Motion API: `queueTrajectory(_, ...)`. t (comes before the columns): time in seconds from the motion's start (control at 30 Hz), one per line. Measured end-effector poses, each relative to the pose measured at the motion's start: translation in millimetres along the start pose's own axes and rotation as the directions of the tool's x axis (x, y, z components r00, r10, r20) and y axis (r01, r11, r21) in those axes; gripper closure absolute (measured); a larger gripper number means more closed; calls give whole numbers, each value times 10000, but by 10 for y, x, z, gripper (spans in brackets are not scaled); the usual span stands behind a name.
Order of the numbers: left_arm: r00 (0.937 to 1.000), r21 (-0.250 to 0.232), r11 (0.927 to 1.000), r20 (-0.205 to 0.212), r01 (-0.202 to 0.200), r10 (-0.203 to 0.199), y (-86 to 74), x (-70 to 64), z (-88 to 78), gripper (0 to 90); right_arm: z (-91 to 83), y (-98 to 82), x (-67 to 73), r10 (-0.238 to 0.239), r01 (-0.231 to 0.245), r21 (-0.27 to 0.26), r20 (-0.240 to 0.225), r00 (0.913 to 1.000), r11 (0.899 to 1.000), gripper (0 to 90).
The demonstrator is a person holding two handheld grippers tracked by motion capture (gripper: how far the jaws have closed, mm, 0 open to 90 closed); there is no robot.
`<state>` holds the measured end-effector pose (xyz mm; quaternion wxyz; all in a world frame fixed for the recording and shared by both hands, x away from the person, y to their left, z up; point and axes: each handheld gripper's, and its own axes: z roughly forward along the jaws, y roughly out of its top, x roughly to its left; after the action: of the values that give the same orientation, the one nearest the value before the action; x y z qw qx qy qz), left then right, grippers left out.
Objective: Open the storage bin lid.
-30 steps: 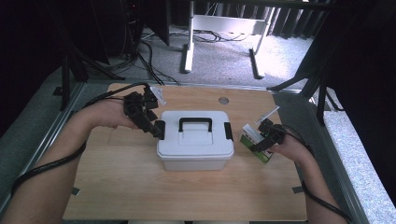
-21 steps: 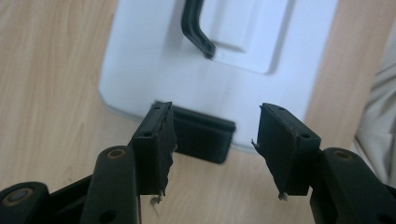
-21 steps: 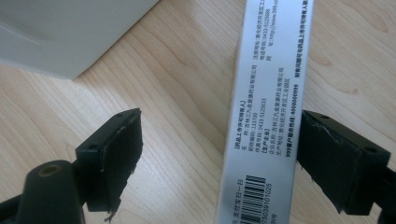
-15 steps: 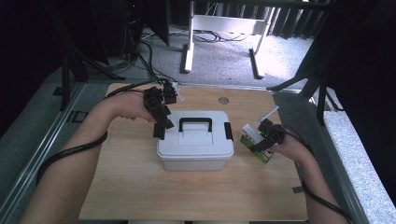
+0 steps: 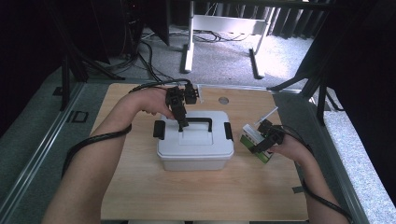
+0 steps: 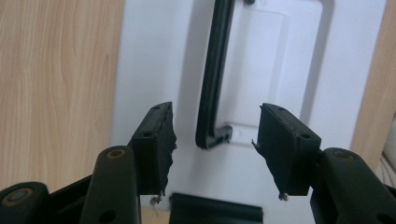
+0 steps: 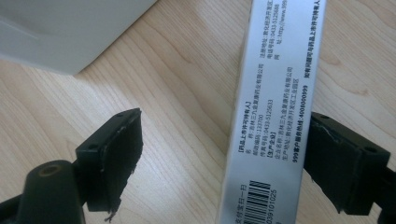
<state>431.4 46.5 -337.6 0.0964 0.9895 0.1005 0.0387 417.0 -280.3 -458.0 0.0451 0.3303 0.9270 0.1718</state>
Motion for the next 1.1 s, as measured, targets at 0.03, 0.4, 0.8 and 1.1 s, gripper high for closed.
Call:
queueTrajectory(0.03,10000,24,10000,16,-71,71,26,8,12,462,0,0,0,0,0,0,0,10000,10000,156)
queueTrajectory(0.4,9979,511,9966,0,-646,646,235,62,152,505,26,-17,-23,12,-12,30,-75,10000,10000,156)
queueTrajectory(0.8,9946,990,9897,84,-1037,1034,380,41,262,634,61,-17,-50,92,-91,46,-219,9997,9999,155)
queueTrajectory(1.1,9931,1168,9862,108,-1171,1166,434,1,340,723,56,-2,-43,120,-120,32,-51,9999,9999,139)
